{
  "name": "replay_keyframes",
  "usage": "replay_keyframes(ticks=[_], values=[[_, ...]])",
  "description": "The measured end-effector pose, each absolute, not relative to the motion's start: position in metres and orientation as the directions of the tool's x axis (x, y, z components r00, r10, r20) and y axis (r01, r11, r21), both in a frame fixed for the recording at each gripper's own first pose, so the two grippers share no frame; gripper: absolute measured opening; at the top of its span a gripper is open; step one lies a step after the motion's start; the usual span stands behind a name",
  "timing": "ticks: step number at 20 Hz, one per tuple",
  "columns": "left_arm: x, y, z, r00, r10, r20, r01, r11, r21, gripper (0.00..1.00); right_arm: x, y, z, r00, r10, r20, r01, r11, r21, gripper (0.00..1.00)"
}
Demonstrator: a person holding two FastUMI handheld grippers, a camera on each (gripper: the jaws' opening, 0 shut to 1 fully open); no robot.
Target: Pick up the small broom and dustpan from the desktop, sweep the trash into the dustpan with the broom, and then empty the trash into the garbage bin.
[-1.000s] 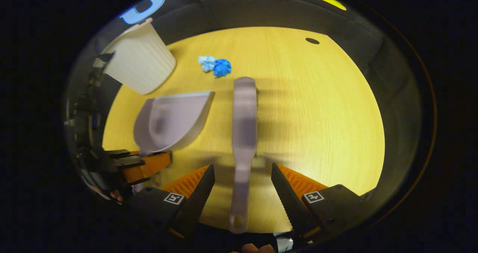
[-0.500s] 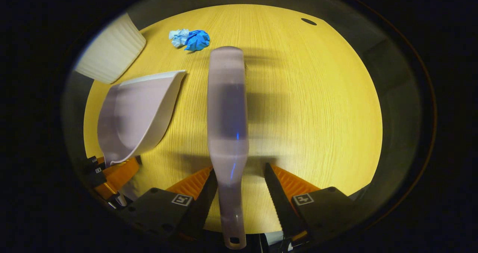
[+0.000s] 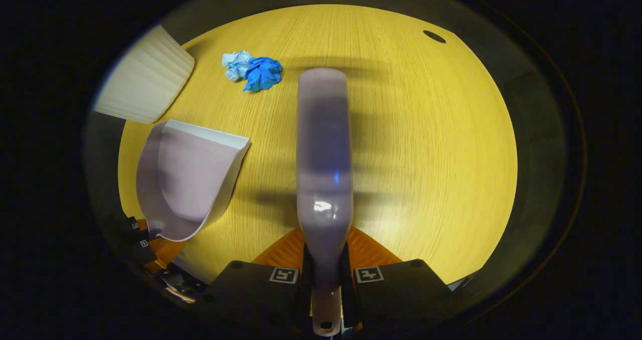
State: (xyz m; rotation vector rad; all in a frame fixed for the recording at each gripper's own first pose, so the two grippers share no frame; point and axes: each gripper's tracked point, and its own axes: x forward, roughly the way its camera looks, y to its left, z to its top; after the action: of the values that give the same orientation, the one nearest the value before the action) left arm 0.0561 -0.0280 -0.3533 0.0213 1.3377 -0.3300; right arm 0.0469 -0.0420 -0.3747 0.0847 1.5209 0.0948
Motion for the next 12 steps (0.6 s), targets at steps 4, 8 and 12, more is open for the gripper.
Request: replay_keyframes(ticks=[4, 8, 12], values=[[0.077, -0.004, -0.349, 0.141, -0.180, -0.974, 0.403, 0.909, -0.109, 0.29, 0.118, -0.064, -0.371, 0.073, 0.069, -0.995, -0.098, 0.993, 0.062, 0.27], [0.095, 0.009, -0.343, 0.095, -0.173, -0.980, 0.498, 0.861, -0.104, 0.29, 0.187, -0.067, -0.381, 0.101, 0.024, -0.995, -0.273, 0.962, -0.005, 0.26], [0.106, 0.018, -0.343, 0.054, -0.157, -0.986, 0.551, 0.828, -0.101, 0.29, 0.226, -0.053, -0.395, 0.082, 0.006, -0.997, -0.518, 0.854, -0.038, 0.26]])
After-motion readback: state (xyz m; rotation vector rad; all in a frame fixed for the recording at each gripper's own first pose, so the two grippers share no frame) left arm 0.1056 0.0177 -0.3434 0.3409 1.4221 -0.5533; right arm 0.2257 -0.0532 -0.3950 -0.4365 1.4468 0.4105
